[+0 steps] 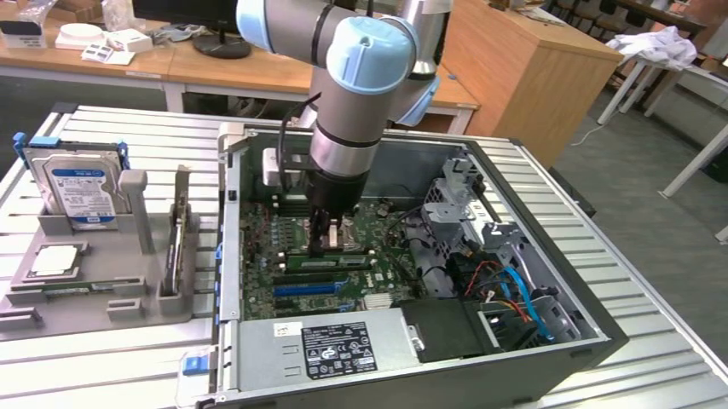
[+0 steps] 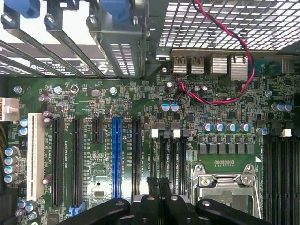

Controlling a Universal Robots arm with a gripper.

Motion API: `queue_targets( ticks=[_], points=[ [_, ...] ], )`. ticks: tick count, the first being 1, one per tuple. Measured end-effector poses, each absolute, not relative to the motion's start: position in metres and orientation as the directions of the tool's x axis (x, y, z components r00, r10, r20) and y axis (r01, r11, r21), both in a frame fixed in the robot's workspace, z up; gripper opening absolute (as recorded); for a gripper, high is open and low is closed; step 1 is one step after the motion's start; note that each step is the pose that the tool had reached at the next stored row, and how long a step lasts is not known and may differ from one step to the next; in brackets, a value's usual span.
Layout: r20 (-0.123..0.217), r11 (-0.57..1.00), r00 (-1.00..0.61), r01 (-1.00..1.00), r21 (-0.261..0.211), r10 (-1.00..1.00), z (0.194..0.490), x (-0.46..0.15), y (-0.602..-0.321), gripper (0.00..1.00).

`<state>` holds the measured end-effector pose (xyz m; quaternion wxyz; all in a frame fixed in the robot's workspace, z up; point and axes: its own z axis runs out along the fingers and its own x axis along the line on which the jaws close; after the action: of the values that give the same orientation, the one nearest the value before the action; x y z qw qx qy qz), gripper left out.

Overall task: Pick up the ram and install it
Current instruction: 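Press down the ram until it locks into place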

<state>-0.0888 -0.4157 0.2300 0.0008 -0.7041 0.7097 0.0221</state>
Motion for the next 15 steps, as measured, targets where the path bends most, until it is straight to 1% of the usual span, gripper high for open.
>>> queue_targets(
  ticks=[15],
  points=[
    [-0.032, 0.007, -0.008, -1.0, 0.03, -0.999, 0.2263, -0.0888, -0.4157, 0.11]
  ],
)
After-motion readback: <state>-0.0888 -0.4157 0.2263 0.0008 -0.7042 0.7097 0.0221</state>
